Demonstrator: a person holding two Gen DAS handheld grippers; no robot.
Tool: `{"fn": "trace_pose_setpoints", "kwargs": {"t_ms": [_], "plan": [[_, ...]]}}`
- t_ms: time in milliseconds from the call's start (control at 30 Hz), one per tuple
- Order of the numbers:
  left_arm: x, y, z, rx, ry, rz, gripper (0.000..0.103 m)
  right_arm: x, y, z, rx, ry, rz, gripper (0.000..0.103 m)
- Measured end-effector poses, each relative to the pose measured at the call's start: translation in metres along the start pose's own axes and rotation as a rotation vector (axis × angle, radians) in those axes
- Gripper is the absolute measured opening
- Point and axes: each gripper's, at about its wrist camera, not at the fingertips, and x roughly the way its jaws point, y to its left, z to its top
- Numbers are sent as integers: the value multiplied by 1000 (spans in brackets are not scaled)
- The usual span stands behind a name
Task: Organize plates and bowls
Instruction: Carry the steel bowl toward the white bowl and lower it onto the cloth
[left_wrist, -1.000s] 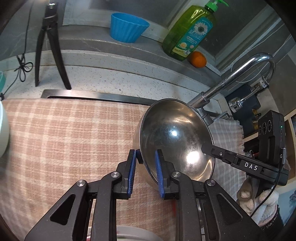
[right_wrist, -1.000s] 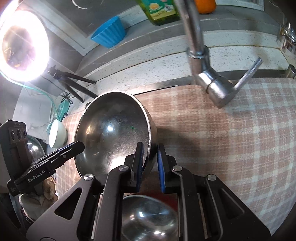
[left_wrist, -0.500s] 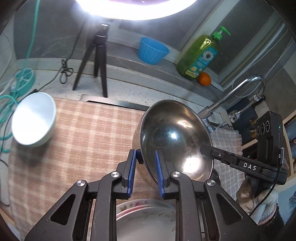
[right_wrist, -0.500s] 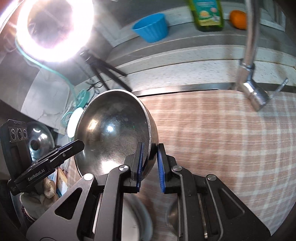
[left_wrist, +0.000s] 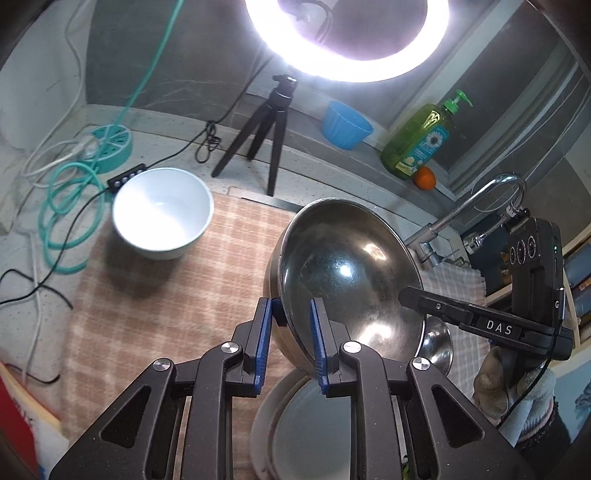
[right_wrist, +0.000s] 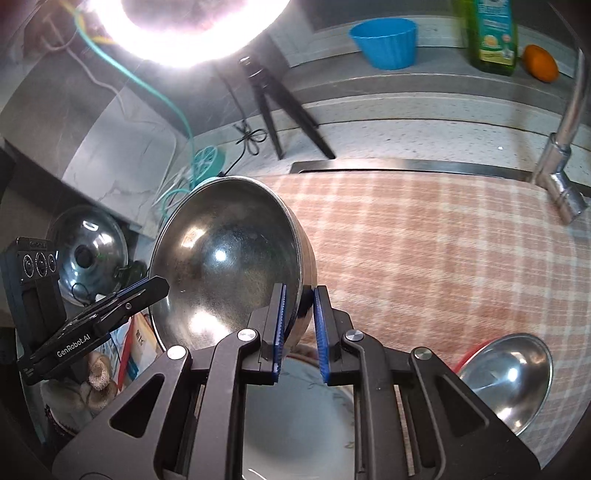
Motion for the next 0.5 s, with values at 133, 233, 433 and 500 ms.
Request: {"fn": "trace_pose_setpoints", "kwargs": {"t_ms": [133,233,433,500], "plan": [[-14,18,-10,-36,-7,6,19,10,23,-7,-32,25,13,15],[-23,30,-19,-55,-10,24,19,20,38,-14,-56,49,23,15],[-39,56,-35,-106,-15,47,19,41,66,-31,-97,102,47,16],[-44,65,-42,-124,-15,56,19,47,75,-36,-111,121,54,15]]}}
